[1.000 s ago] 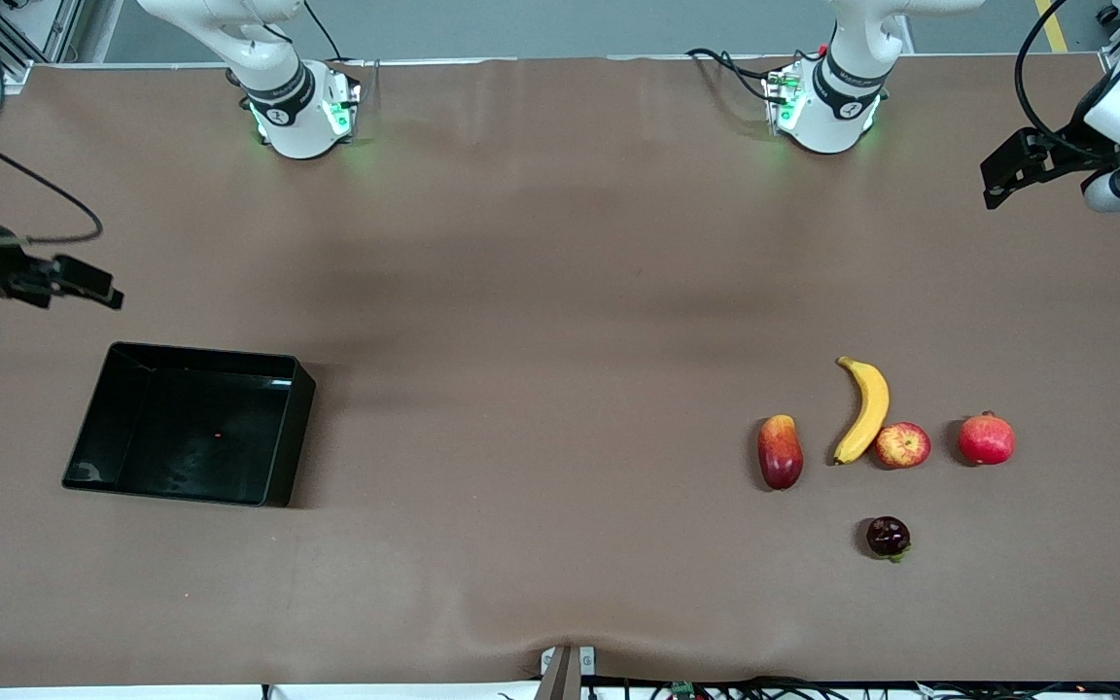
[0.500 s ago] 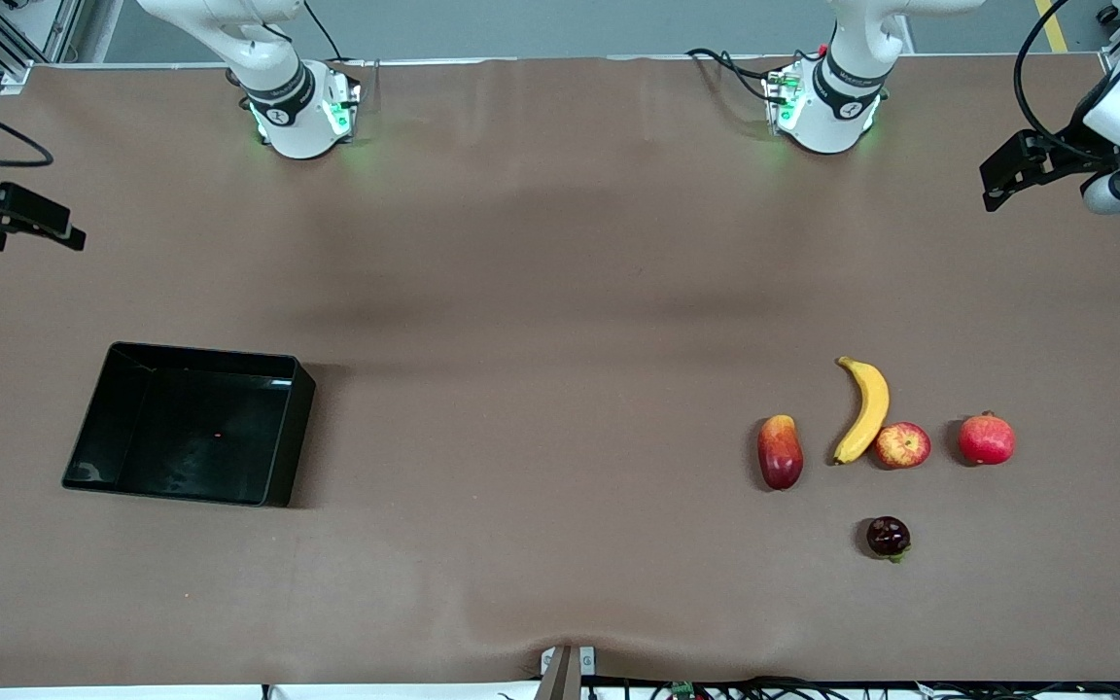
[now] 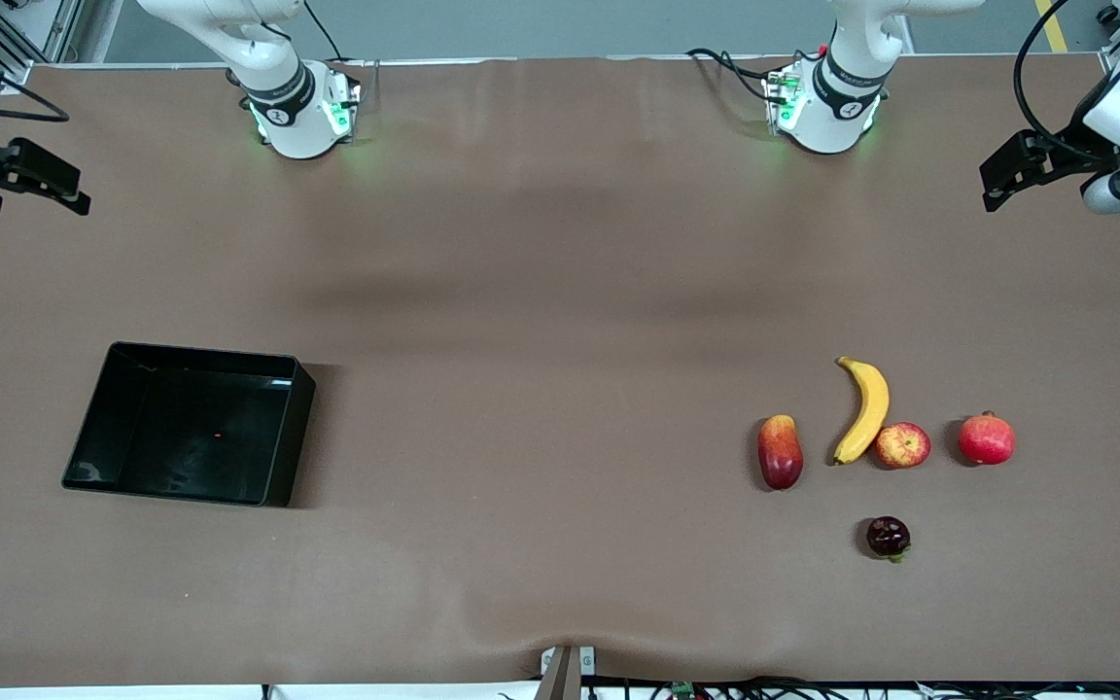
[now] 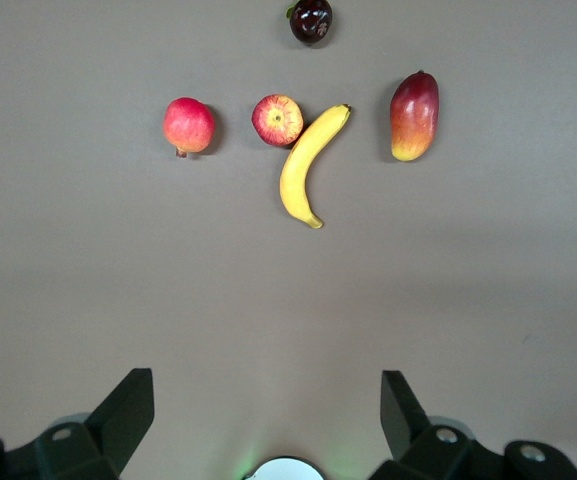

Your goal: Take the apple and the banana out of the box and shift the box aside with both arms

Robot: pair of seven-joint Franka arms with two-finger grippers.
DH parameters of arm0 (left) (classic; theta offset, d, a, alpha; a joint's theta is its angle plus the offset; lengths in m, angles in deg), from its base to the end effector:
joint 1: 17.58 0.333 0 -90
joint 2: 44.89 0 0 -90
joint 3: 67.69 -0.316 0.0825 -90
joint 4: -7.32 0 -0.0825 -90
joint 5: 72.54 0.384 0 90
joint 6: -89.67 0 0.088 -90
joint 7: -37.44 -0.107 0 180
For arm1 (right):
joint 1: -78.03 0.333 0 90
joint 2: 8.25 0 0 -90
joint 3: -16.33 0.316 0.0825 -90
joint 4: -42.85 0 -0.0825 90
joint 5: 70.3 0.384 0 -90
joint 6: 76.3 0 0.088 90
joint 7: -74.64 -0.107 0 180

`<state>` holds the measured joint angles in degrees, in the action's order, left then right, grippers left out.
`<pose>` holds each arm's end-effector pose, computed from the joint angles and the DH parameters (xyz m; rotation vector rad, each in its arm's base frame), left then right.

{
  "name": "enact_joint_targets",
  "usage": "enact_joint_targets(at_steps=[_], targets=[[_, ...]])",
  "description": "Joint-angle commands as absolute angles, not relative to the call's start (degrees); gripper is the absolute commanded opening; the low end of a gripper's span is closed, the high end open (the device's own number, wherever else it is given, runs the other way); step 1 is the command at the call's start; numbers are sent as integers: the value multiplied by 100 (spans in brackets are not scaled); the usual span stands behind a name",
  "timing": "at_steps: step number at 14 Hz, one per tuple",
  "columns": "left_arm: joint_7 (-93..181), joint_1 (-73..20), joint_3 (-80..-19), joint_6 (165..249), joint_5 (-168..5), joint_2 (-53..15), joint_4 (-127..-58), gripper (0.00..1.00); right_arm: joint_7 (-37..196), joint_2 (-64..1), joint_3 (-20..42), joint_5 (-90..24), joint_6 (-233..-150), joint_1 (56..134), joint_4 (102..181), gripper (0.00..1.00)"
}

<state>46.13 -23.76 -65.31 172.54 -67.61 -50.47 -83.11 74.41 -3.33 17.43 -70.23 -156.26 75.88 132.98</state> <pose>0.5063 -0.0673 0.6626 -3.0476 -0.0179 0.0317 0.5086 -0.0087 0.6546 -3.1379 0.0350 0.1439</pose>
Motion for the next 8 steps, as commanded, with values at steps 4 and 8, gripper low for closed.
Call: enact_joint_targets(at_steps=[4,8], targets=[[4597,-2391,-6558,17281,-6868,-5060,-8259,100,7341,-227,1782,-7056,-15918,7486,13540,100],[4535,-2338,-6610,17263,-7060,-5060,-8259,100,7349,-236,1782,-7038,-15918,7478,13523,100]])
